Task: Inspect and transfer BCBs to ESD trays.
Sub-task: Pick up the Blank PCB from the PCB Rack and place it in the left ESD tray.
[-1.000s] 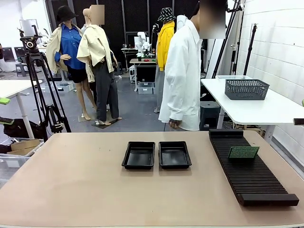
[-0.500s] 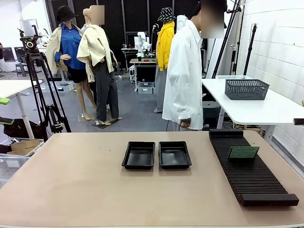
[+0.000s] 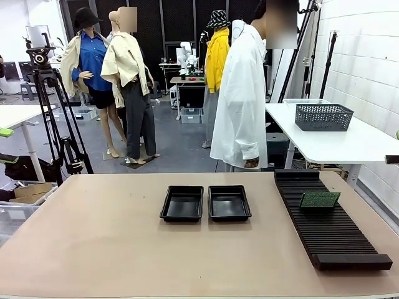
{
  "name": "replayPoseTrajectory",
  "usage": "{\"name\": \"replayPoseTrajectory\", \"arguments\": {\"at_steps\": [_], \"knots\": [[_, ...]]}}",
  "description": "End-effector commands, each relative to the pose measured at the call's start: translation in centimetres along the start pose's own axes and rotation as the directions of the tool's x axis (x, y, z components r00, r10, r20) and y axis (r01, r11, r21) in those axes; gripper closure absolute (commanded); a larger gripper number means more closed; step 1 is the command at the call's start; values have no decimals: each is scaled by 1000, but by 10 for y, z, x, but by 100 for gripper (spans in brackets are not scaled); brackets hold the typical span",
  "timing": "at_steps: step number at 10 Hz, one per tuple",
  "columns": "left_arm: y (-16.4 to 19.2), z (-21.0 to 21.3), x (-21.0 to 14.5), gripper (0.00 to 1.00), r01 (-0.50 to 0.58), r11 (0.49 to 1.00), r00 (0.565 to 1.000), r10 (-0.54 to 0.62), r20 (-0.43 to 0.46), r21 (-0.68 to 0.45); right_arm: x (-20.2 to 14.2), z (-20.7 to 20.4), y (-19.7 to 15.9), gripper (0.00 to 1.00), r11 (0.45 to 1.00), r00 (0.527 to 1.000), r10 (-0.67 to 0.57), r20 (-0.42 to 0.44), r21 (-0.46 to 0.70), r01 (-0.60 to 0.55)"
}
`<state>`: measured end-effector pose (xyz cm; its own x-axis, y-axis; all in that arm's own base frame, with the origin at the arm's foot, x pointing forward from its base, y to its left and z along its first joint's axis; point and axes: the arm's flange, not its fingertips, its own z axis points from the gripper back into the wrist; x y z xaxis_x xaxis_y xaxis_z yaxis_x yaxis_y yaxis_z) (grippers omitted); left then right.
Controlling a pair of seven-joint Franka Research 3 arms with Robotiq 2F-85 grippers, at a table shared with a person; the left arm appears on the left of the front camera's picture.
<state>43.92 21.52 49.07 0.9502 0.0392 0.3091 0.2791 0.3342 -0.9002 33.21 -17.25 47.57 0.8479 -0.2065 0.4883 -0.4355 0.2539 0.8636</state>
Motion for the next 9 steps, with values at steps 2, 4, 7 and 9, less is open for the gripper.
{"name": "replayPoseTrajectory", "arguments": {"at_steps": [2, 4, 7, 9], "knots": [[-2, 0, -2, 0, 1, 1000, 1000, -1, 7, 2, -1, 1, -1, 0, 1000, 1000, -1, -6, 2, 1], [-2, 0, -2, 0, 1, 1000, 1000, -1, 7, 2, 19, 0, -2, 0, 1000, 1000, -4, -7, 19, 4], [-2, 0, -2, 0, 1, 1000, 1000, -1, 7, 2, 79, -12, 7, 0, 991, 994, 42, -105, -123, -54], [-2, 0, -2, 0, 1, 1000, 1000, -1, 7, 2, 114, -22, 1, 0, 970, 991, 43, -128, -231, -72]]}}
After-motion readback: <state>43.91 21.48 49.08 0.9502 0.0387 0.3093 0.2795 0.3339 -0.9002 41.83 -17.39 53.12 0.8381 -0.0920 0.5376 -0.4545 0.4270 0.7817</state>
